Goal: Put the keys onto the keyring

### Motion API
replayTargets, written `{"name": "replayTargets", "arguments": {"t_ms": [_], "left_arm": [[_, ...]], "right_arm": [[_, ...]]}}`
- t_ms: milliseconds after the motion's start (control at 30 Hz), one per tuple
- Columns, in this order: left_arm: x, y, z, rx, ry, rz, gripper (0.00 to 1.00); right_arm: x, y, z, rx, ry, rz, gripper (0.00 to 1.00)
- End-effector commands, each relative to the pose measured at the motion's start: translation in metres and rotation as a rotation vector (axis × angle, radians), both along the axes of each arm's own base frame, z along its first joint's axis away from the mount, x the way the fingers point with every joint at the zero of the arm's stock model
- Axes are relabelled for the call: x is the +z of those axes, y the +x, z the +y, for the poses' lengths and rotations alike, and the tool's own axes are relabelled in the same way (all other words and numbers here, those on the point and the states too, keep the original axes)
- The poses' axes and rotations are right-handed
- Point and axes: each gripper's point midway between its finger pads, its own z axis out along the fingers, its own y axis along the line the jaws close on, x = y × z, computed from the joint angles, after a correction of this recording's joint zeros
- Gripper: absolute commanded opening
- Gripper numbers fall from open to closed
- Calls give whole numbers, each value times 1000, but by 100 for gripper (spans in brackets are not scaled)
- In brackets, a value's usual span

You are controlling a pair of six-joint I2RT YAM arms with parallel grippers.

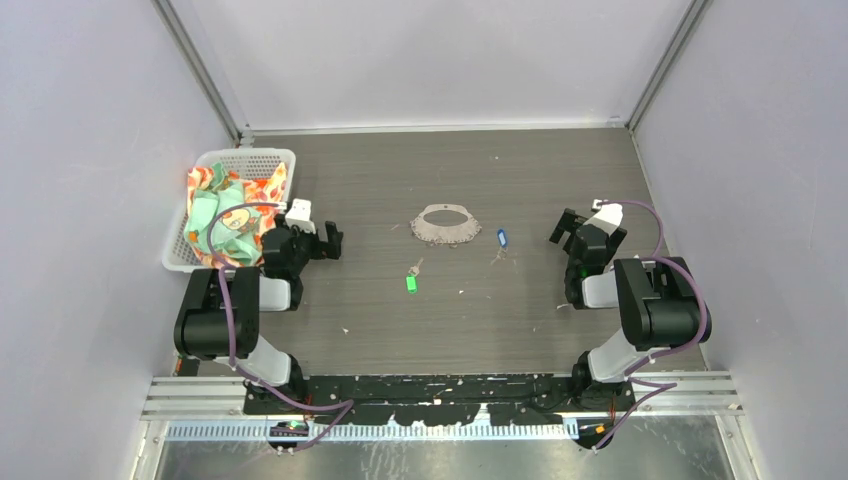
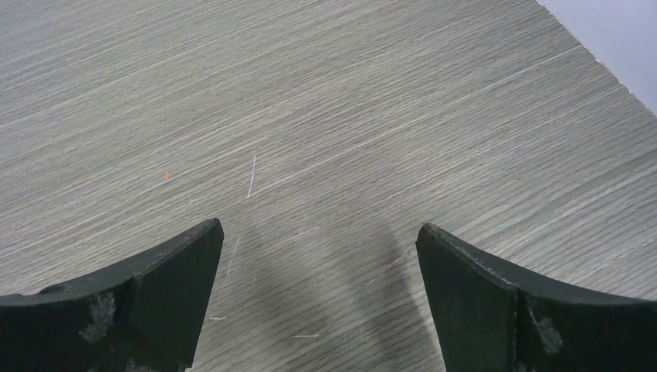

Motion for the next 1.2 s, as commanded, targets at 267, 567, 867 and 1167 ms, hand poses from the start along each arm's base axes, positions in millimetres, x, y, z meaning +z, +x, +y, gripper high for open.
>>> {"name": "replayTargets", "arguments": {"t_ms": [267, 567, 867, 1167], "left_arm": [[10, 5, 12, 36, 4, -28, 100], [66, 3, -6, -134, 40, 234, 100], [115, -14, -8, -171, 53, 415, 100], [125, -21, -9, -152, 27, 550, 100]], "right_arm": [[26, 5, -5, -41, 7, -73, 100], [128, 23, 1, -238, 382, -109, 100], [119, 45, 146, 352, 254, 179, 97], [75, 44, 229, 635, 306, 366, 59]]}}
